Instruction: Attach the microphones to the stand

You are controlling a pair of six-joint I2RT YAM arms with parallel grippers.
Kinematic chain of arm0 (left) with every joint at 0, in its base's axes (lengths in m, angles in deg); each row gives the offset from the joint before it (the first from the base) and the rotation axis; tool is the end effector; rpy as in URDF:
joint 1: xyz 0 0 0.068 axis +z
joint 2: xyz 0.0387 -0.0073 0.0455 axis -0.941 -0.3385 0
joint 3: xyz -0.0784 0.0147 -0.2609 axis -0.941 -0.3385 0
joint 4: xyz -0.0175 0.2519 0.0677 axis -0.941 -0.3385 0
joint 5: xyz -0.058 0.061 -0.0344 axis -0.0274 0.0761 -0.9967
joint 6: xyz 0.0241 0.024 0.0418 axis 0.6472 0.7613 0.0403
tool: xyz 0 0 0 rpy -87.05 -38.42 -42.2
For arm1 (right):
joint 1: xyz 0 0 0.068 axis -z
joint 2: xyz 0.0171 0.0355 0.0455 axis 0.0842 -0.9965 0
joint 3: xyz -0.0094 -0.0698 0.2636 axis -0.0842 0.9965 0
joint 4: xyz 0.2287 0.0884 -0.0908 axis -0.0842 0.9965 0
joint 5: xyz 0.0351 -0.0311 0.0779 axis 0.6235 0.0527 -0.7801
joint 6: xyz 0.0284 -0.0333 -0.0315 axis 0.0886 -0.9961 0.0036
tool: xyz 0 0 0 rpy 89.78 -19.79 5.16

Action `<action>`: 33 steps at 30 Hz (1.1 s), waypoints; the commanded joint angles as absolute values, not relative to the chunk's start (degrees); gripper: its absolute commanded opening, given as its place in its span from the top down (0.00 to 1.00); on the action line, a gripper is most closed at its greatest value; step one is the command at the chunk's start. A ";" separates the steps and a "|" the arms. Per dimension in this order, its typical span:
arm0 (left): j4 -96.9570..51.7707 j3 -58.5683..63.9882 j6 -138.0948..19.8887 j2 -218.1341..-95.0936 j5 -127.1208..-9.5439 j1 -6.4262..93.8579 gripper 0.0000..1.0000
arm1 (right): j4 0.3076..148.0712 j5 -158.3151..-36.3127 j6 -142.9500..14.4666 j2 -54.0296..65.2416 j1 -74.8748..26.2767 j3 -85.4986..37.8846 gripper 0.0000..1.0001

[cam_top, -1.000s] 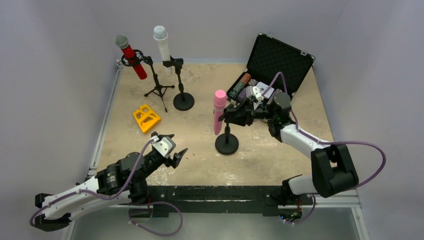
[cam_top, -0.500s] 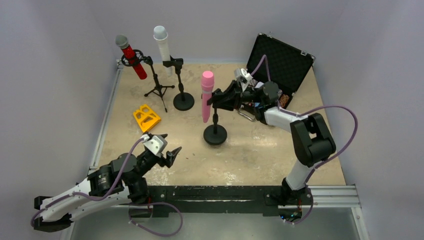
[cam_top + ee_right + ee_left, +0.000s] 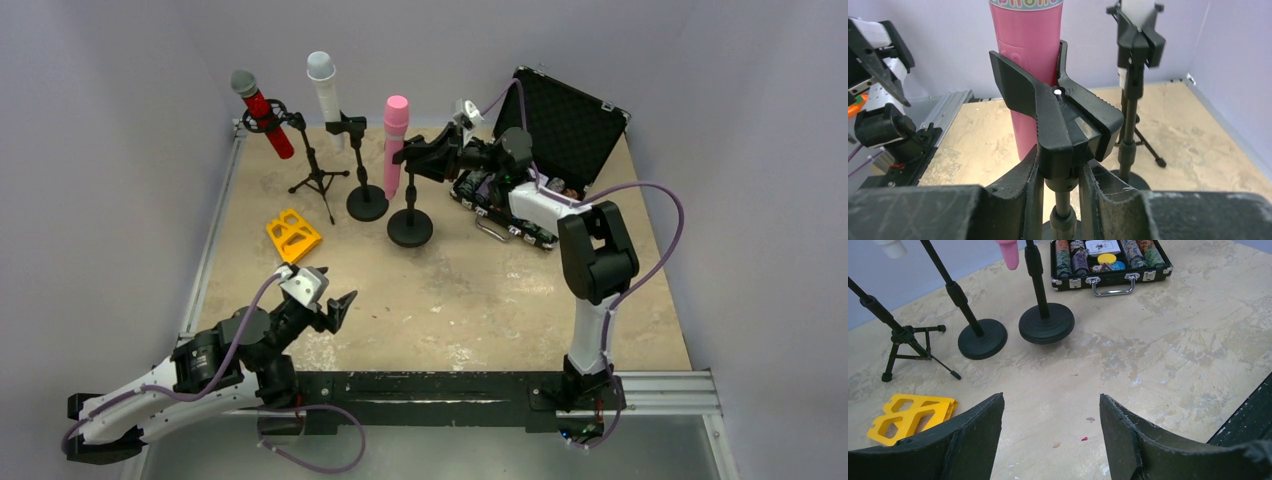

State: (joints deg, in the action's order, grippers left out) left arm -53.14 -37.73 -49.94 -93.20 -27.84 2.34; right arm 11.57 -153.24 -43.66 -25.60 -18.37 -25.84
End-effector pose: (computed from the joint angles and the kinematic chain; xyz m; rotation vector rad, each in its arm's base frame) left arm 0.0458 -0.0623 0.2918 0.5535 1.6262 -0.4302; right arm 0.3879 0.2009 0.3093 -1.0308 1.0883 1.3260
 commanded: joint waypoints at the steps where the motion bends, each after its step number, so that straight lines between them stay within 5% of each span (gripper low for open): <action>1: -52.63 -35.88 -50.45 -93.07 -26.49 2.63 0.27 | 14.23 -147.10 -47.05 -24.05 -18.73 -27.13 0.96; 17: -52.47 -36.24 -50.60 -92.61 -26.84 2.63 0.27 | 14.10 -145.02 -46.70 -22.19 -18.90 -18.43 0.88; 29: -52.97 -35.85 -50.94 -92.02 -28.02 2.63 0.26 | 22.20 -146.19 -56.68 -13.77 -18.90 -9.84 0.41; 33: -54.70 -34.86 -51.70 -91.99 -28.15 2.63 0.26 | 26.06 -146.69 -60.38 -11.29 -18.86 -8.03 0.32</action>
State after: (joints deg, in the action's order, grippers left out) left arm -53.36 -37.71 -50.11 -92.54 -27.69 2.34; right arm 22.04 -146.53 -54.65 -14.74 -18.83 -9.62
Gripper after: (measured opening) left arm 0.740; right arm 0.656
